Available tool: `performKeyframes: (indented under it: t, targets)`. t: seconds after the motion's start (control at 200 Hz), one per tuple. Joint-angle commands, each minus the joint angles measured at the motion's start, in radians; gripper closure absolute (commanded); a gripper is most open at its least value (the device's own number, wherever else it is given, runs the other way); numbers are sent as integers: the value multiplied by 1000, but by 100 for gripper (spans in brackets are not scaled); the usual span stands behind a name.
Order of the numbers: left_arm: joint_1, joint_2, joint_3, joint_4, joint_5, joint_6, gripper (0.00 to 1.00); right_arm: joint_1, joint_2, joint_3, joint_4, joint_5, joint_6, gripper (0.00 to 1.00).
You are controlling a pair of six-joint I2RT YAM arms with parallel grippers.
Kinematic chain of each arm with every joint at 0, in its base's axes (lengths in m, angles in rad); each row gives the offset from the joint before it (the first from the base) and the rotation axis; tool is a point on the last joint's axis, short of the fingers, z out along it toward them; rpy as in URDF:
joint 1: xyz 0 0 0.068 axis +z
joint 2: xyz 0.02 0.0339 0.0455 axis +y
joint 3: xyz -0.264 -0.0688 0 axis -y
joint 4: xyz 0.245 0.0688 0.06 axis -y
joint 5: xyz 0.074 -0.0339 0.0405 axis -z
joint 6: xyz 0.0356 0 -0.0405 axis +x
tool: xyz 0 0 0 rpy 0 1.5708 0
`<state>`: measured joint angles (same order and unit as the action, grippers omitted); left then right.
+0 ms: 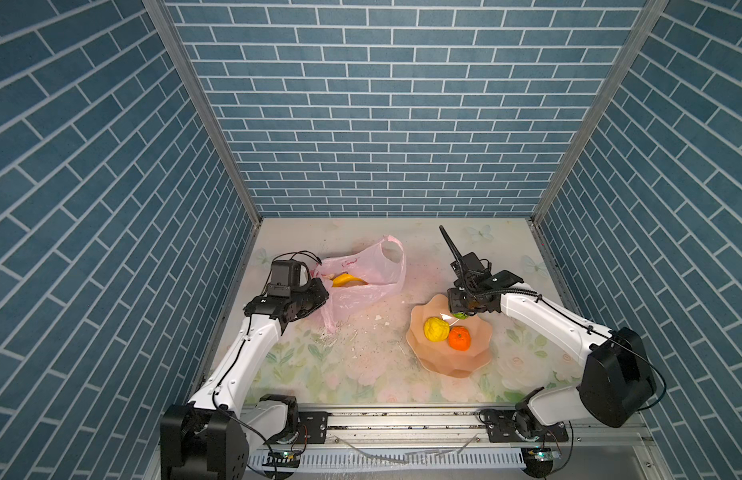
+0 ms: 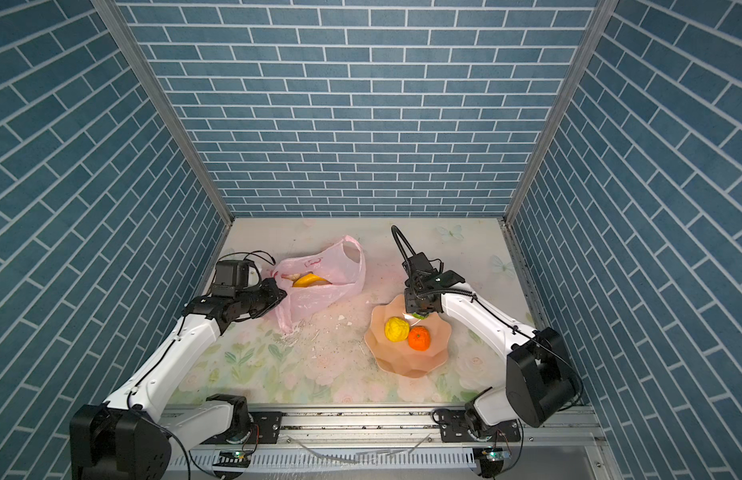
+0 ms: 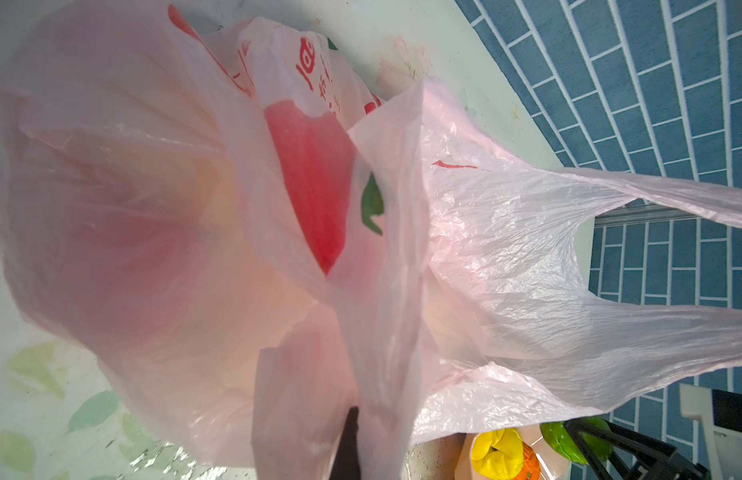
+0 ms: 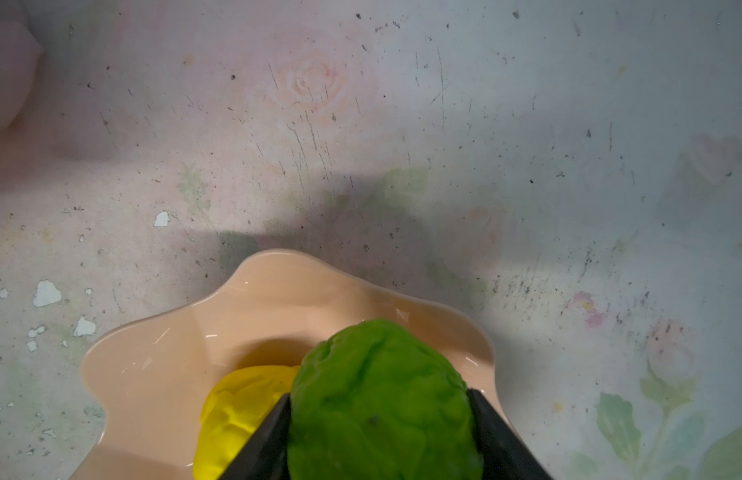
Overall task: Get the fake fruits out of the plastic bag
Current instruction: 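Carry the green fruit over the peach bowl and lower it, then open the right gripper to drop the green fruit into the bowl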
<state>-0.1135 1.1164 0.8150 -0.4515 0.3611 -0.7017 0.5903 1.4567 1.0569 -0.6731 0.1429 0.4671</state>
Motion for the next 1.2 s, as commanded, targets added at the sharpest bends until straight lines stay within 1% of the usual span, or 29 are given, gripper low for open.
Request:
performKeyframes:
  t: [0.0,0.165,0.35,0.55,0.775,0.875,1.1,1.195]
  targets:
    - [5,-1,-1,-6,-2,12,100,-4,30,-29,40,-19,28,74]
    - [5,6,-3,0,0,14,100,-4,58,-47,61,-35,40,71]
    - [5,7,-5,1,0,16,100,-4,71,-69,76,-48,51,58]
    - [4,10,-4,4,2,16,100,-3,68,-87,84,-52,62,50]
    - [5,12,-3,5,4,15,100,-3,51,-89,78,-59,67,39]
    - [5,10,-2,5,6,15,100,-1,44,-86,72,-59,70,36]
    - [5,12,6,4,12,22,100,6,13,-69,35,-35,74,29]
    - [5,23,32,-33,12,46,100,11,-13,-45,-2,-7,77,26]
